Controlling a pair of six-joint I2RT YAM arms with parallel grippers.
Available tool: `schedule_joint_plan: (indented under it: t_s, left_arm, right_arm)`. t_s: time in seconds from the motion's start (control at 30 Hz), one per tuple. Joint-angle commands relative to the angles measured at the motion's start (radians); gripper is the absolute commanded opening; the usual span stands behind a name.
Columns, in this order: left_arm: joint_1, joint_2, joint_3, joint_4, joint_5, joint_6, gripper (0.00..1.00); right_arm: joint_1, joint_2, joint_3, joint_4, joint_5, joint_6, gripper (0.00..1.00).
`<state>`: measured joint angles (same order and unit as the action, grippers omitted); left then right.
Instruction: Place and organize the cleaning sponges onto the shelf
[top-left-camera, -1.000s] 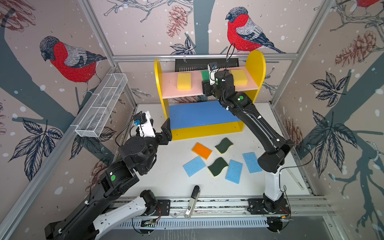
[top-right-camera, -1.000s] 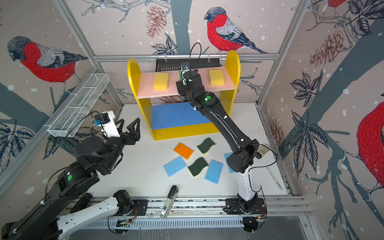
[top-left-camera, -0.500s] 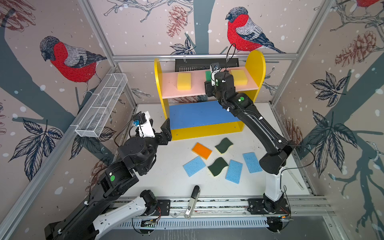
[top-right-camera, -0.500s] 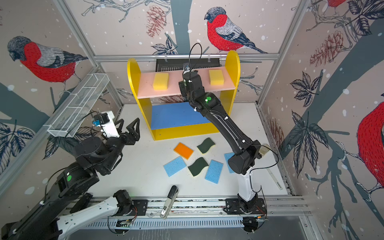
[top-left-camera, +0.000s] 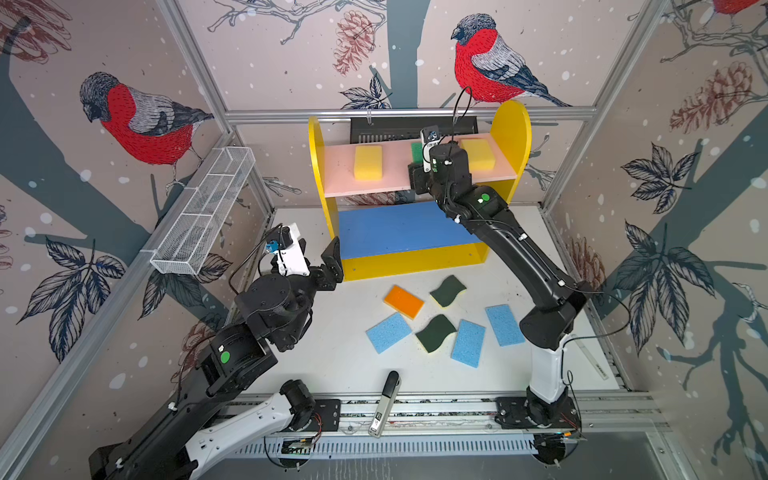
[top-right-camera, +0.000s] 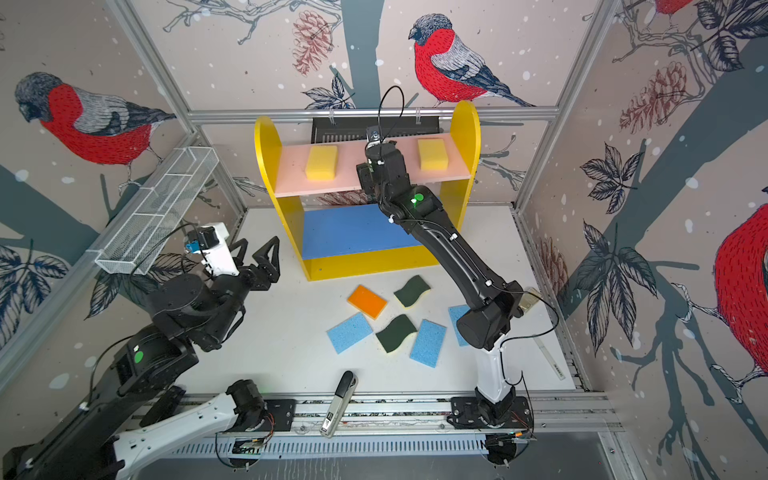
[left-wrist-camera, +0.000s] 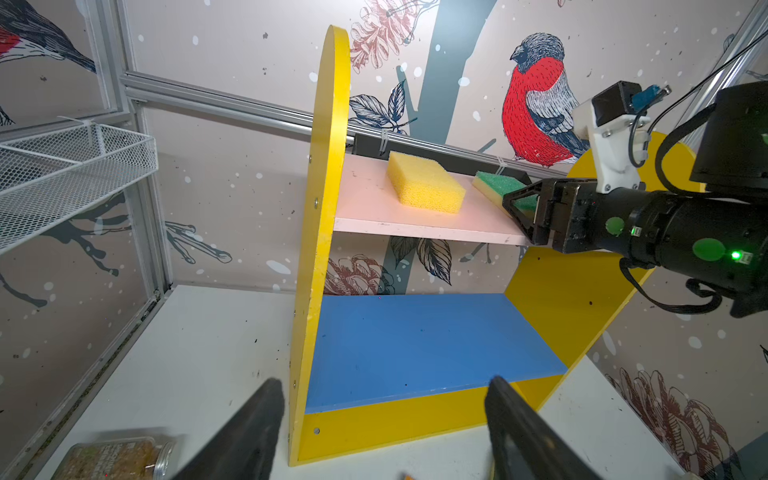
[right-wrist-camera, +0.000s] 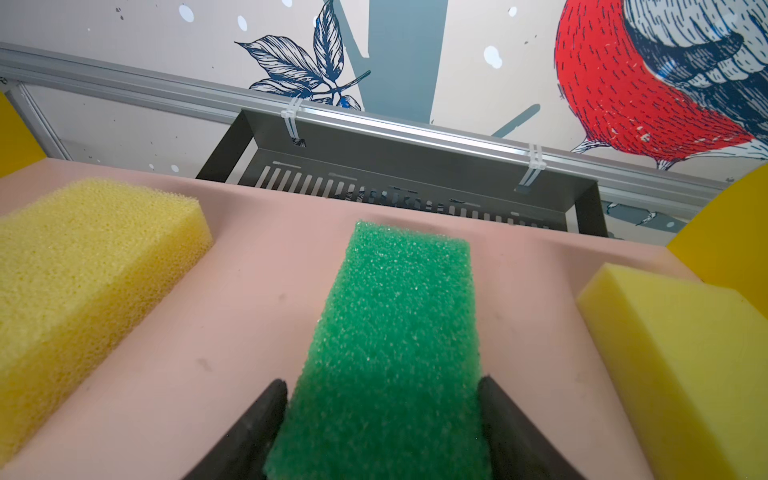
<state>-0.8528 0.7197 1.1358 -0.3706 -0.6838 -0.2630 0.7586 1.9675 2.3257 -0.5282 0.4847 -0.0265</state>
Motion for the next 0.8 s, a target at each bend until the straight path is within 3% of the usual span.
schedule_joint_plan:
  t_s: [0.0,0.4,0.77]
  left_arm:
    - [0.001,-0.002,-0.001,0.011,-0.008,-0.009,0.77]
    - [0.002,-0.003,0.005,-0.008,0.0,-0.023,0.77]
    - [0.001,0.032,0.043,-0.045,0.005,-0.024,0.78]
  right_arm:
    - [0.002,-0.018,-0.002,0.002,-0.029,0.005,0.72]
    - [0.004,-0.079,-0.031,0.015,-0.086,0.019,0.91]
    - [0.046,-0.175,-0.068,-0.014,-0.078,0.012,0.95]
